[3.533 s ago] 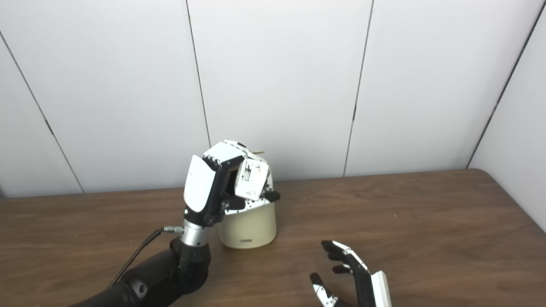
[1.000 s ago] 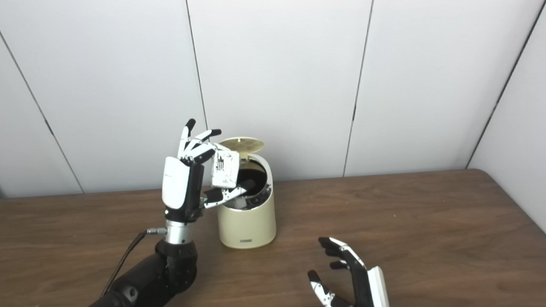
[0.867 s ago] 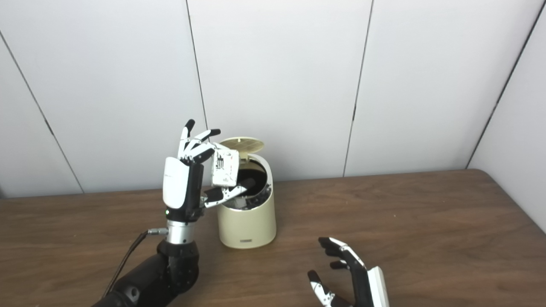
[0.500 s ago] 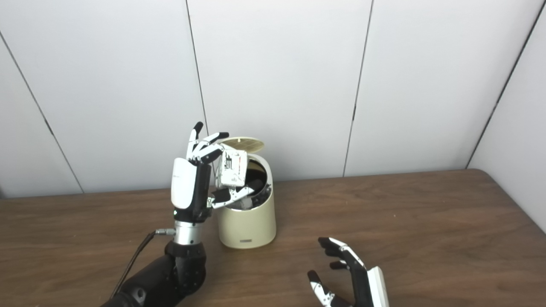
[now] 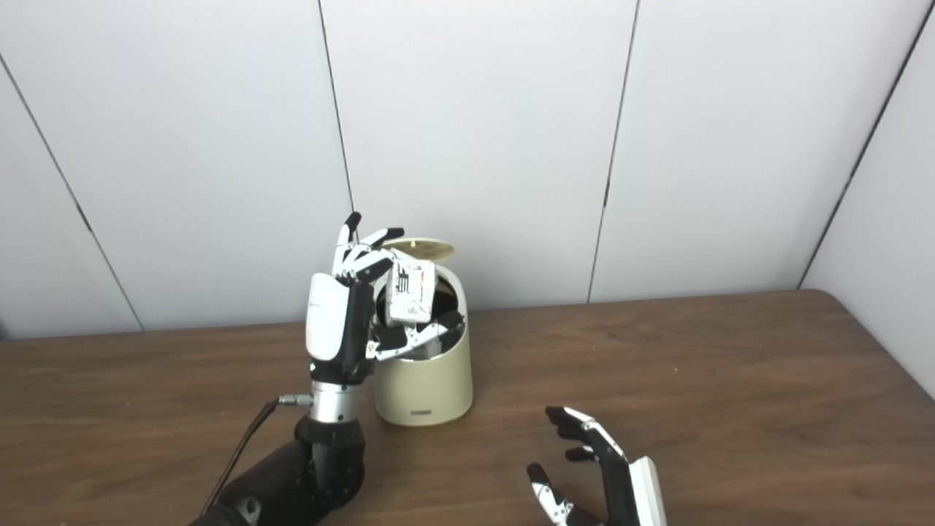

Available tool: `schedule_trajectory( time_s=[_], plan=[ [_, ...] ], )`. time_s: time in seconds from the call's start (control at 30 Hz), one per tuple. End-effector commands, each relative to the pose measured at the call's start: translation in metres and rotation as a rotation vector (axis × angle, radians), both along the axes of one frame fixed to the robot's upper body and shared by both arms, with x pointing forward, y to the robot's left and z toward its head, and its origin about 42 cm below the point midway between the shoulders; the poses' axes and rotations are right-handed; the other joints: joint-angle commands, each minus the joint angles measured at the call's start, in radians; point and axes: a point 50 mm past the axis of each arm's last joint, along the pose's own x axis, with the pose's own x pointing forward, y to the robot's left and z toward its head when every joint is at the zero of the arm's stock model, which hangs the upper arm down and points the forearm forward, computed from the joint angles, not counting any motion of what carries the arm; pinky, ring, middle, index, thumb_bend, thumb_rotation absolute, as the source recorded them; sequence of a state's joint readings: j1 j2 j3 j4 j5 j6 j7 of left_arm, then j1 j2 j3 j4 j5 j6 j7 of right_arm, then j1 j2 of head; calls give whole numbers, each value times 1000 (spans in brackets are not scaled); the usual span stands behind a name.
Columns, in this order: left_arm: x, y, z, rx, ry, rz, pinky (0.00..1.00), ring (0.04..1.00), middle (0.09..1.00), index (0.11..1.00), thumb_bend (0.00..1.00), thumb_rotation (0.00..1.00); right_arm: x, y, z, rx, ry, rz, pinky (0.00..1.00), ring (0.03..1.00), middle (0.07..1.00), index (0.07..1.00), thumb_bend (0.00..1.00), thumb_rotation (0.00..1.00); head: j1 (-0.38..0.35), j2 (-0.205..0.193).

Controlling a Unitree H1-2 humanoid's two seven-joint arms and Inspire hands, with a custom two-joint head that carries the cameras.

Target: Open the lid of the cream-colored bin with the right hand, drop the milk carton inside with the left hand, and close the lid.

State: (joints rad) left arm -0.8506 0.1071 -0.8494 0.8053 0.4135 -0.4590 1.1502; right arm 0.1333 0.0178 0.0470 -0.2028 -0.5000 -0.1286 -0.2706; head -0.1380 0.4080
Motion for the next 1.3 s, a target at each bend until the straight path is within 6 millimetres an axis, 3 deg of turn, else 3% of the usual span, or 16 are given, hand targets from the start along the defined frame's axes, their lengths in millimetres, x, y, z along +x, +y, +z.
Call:
schedule_trajectory(
  time_s=[0.0,0.27,0.6,1.27],
  plan=[
    [6,-13,26,-15,-61,-41,1000,773,461,496,525,0,0,2,8,-1,-46,0,615,727,743,727,150,117,-3,-1],
    [13,-7,25,76,-99,-37,1000,772,464,494,525,0,-2,3,8,-1,-38,-1,615,727,746,729,151,123,-9,-5],
    [18,1,27,193,-166,-50,1000,778,471,487,526,0,-6,-1,8,-10,-38,-2,614,726,746,730,153,32,-8,-1],
    [26,10,29,248,-189,-31,1000,780,465,492,525,0,-7,0,7,-16,-51,-2,608,723,740,721,153,12,-10,3]
  ],
)
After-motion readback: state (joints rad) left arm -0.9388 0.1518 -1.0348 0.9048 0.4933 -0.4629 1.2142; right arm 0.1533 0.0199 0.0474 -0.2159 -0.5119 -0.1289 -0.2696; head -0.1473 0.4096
